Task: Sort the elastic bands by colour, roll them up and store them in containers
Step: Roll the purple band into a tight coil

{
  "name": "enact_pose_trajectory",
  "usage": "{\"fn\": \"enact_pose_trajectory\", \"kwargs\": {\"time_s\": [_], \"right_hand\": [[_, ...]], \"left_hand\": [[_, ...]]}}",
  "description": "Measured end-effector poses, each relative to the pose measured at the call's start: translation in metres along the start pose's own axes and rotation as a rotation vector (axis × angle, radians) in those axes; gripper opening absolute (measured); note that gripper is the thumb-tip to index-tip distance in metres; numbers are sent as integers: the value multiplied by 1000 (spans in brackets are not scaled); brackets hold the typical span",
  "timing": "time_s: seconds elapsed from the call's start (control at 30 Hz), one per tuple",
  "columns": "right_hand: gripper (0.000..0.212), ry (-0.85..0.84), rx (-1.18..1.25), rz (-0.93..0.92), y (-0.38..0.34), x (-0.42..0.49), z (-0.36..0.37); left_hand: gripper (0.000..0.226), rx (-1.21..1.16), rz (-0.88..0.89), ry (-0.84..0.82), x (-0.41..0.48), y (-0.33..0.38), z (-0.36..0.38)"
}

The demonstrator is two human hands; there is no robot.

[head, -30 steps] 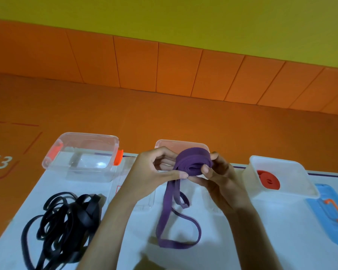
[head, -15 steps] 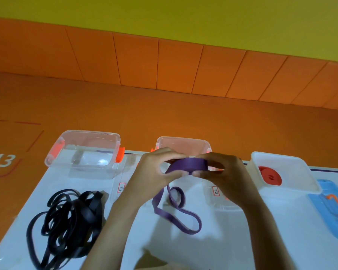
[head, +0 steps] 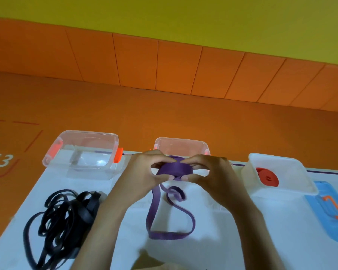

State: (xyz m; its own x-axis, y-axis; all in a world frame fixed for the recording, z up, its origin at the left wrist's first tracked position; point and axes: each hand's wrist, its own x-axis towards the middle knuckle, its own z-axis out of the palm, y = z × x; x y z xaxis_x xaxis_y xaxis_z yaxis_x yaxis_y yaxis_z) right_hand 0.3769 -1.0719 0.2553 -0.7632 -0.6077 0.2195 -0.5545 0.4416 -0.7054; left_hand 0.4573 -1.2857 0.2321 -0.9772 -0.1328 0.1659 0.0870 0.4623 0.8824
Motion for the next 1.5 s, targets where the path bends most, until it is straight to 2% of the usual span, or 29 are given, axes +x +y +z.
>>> {"fn": "enact_pose_trajectory", "kwargs": {"time_s": [0.07,0.17,0.27,0.33,0.43,0.5,0.53,0.67,0.73,0.8,0.9,0.93,1.0,1.13,1.27,1.37,1.5], "right_hand": [[27,-20,90,-15,2,-1,-5],[27,-51,370,84,5,-4,-16],[29,-33,603,161,7,-8,-17],[31,-41,575,164,12,-10,-15],[38,-64,375,136,17,-13,-15],[33,-51,276,87,18,-12,-17],[28,-37,310,69,18,-12,-18],[22,8,744,116,13,-12,-18],[21,17,823,118,13,-12,-13],[22,5,726,113,16,-12,-7],[39,-3,336,117,17,-11,-5],[38,7,292,110,16,-10,-7],[31,43,378,93,14,-7,-11],[24,67,609,133,11,-7,-16],[32,44,777,183,8,-5,-19],[42,39,916,153,-2,0,-25],[41,89,983,46,-22,6,-32]], "left_hand": [[39,-74,-5,32,-2,1,1],[38,-323,-42,64,-4,4,0],[37,-321,-78,35,-2,5,-1],[35,-236,-89,23,0,5,0],[33,-134,-54,-7,0,9,4],[32,-129,0,-5,0,12,7],[32,-156,20,6,1,14,7],[32,-432,-16,40,4,20,7],[31,-415,-17,28,2,17,7],[31,-343,-31,27,1,12,6],[32,-152,-27,9,0,10,4],[31,-109,-11,-3,1,12,5],[32,-118,9,-10,2,16,7],[33,-323,-34,-25,2,24,3],[30,-413,-41,14,1,34,1],[33,-446,37,28,5,47,-5],[30,-423,139,178,10,64,-13]]}}
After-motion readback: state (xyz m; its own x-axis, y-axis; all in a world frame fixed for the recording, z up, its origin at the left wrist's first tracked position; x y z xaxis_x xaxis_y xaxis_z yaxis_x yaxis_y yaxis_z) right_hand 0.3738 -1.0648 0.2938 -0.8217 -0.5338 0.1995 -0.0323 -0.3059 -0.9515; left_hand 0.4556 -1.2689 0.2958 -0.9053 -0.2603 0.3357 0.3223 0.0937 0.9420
